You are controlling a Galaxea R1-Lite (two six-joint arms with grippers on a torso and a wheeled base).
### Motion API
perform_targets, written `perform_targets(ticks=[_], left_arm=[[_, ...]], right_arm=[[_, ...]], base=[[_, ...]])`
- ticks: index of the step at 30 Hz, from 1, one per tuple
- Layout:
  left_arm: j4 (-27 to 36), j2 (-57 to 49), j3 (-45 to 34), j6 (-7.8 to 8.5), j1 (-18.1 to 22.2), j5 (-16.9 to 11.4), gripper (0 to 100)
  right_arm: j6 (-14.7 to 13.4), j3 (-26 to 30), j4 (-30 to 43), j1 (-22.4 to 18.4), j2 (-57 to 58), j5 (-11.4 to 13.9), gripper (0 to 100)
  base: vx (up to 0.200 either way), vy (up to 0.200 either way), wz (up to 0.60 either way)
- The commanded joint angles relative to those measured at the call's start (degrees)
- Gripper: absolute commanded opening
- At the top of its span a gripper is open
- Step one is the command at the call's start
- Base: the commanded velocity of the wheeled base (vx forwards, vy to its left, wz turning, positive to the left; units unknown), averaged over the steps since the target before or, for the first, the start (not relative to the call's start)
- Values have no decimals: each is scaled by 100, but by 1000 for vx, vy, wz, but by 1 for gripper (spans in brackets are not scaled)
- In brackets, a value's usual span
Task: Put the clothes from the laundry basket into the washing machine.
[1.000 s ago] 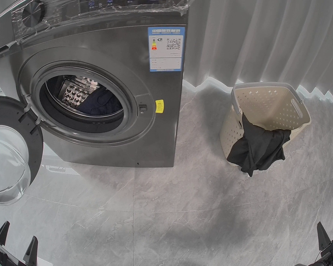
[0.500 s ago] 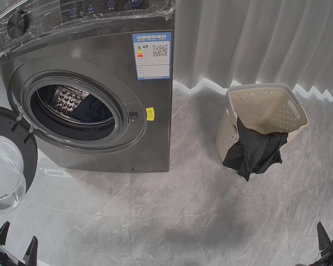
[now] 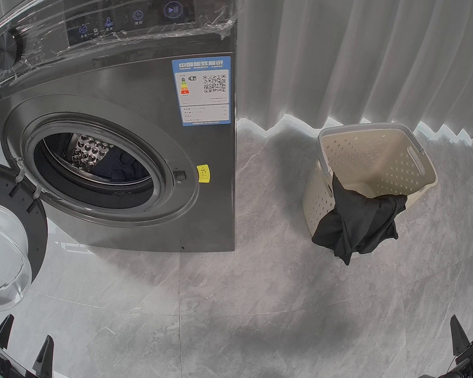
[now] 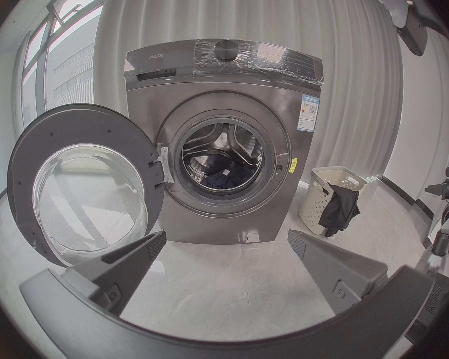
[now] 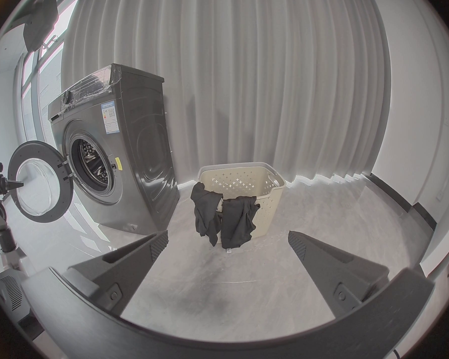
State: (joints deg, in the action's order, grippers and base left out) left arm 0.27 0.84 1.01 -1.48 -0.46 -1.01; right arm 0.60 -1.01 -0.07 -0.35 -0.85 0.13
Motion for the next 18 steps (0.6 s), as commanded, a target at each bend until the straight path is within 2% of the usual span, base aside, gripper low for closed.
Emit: perform_targets(ticks=[1, 4, 12, 18], left_arm=[[0, -84, -101, -2, 2, 5, 100], [0, -84, -101, -11, -6, 5, 100], [0, -84, -101, -11, -6, 5, 100], [0, -84, -101, 7, -6, 5, 100]], right_arm=[[2, 101, -1, 0, 33, 4, 100], [2, 101, -1, 0, 33, 4, 100], [2, 101, -1, 9, 33, 4, 100], [2, 101, -1, 0, 33, -5, 100]], base=[[0, -200, 0], [0, -200, 0], [0, 0, 0], [0, 0, -600]])
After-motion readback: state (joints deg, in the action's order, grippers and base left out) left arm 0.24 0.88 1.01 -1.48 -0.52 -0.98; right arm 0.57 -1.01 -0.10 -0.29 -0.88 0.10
